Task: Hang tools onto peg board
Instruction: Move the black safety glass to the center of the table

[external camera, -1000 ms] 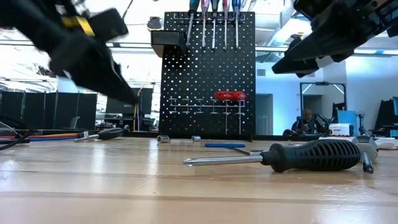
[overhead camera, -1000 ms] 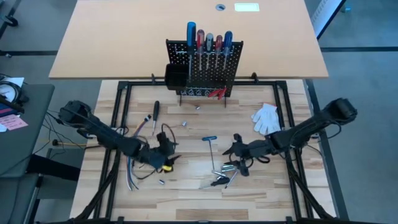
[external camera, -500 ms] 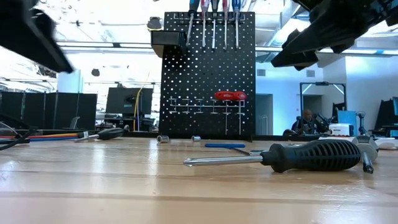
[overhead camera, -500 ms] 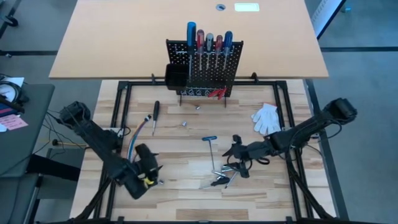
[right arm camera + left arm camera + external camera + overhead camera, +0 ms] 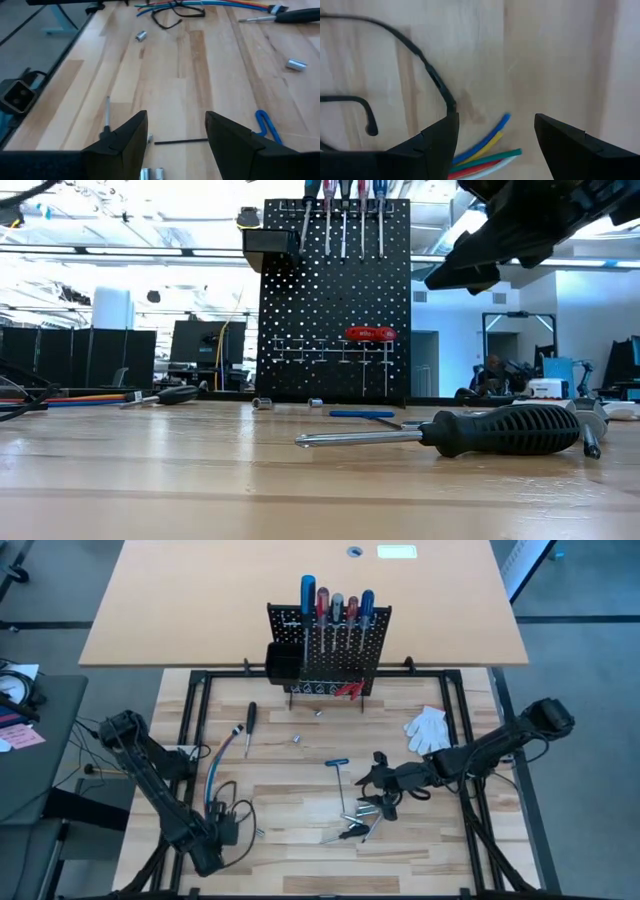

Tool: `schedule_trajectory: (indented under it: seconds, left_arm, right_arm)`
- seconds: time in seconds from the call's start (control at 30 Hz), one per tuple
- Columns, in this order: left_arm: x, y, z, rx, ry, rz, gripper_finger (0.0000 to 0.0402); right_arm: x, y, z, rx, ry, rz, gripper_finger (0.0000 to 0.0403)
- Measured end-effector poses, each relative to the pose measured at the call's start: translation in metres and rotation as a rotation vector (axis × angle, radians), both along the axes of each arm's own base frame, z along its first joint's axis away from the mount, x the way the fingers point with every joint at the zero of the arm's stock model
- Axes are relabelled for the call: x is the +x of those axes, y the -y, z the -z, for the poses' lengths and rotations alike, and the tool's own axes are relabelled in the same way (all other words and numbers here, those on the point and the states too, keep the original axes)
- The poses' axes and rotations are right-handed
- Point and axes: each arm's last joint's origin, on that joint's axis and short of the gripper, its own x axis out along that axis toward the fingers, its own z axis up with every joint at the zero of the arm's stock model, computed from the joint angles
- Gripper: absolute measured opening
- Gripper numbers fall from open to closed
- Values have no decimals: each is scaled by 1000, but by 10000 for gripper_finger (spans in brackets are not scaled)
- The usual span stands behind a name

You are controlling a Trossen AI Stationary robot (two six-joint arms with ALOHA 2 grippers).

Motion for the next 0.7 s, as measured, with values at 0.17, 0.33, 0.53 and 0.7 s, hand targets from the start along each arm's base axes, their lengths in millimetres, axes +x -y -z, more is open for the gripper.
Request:
schedule_trajectory:
  seconds: [0.17, 0.33, 0.53, 0.7]
  left_arm:
    - [2, -2, 10, 82, -85, 70, 256]
    - [5, -11, 22, 165, -183, 96, 255]
    - [15, -22, 28, 174, -234, 109, 216]
    - [25, -29, 28, 158, -225, 112, 132]
  right_arm:
    - [1, 3, 0, 0, 1, 12, 207]
    - [1, 3, 0, 1, 1, 11, 207]
    - [0, 0, 0, 2, 1, 2, 207]
    - [0, 0, 0, 3, 0, 4, 207]
